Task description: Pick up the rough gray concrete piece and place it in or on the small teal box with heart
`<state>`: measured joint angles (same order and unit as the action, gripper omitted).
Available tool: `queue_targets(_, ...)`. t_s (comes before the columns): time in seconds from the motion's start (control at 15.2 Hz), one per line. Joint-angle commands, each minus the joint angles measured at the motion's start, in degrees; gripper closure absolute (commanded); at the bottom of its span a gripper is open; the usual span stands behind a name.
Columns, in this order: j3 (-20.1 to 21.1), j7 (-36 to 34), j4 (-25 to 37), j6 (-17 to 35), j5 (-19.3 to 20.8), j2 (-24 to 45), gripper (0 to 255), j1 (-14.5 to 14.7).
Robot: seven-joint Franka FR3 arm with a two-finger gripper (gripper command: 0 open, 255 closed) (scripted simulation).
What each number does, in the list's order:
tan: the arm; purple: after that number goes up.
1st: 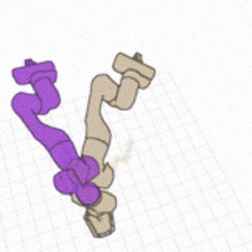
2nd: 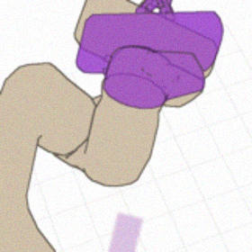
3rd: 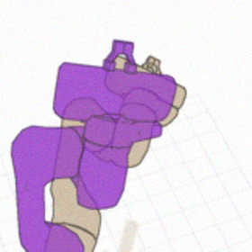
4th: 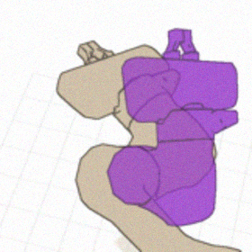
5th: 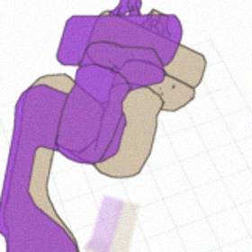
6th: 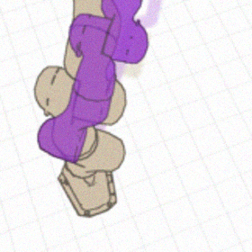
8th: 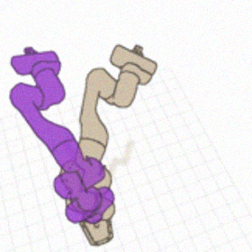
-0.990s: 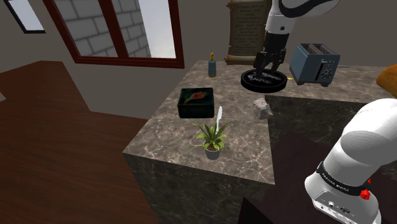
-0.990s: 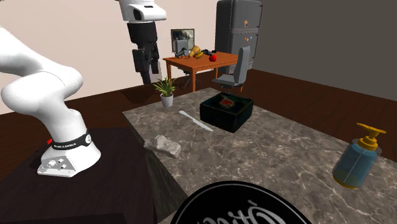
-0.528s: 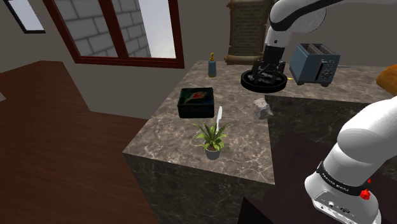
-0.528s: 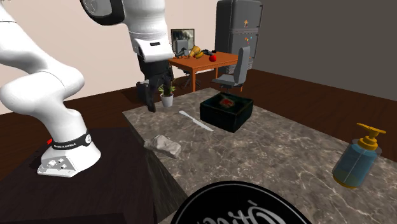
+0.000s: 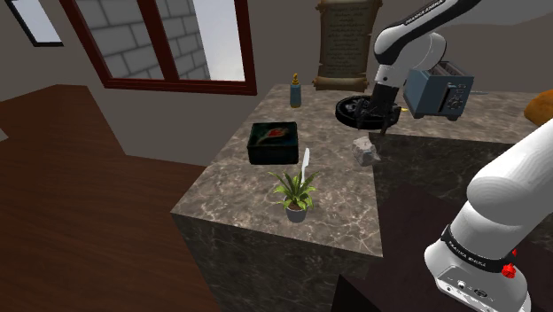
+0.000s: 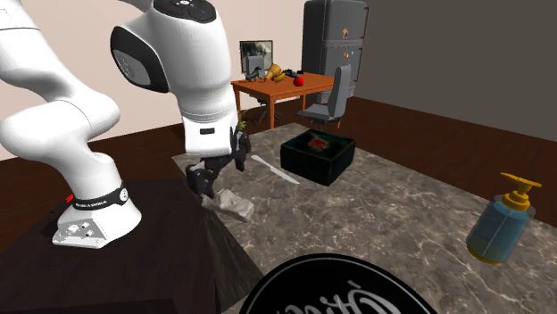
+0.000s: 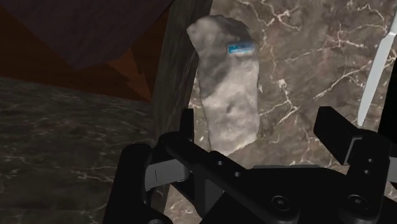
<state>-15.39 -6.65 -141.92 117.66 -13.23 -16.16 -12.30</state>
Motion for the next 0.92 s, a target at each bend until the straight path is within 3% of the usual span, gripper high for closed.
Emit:
queue_targets(0.0,0.0,0.2,-1.0,1.7,-0.6,0.8,0,0.2)
queue_targets(0.26,0.3,0.9,-3.2,5.4,-1.9,2.4,0,0.8)
queue_targets(0.79,0.3,0.9,-3.2,5.4,-1.9,2.4,0,0.8)
queue_targets(0.86,0.3,0.9,-3.2,5.4,-1.9,2.4,255,0.8)
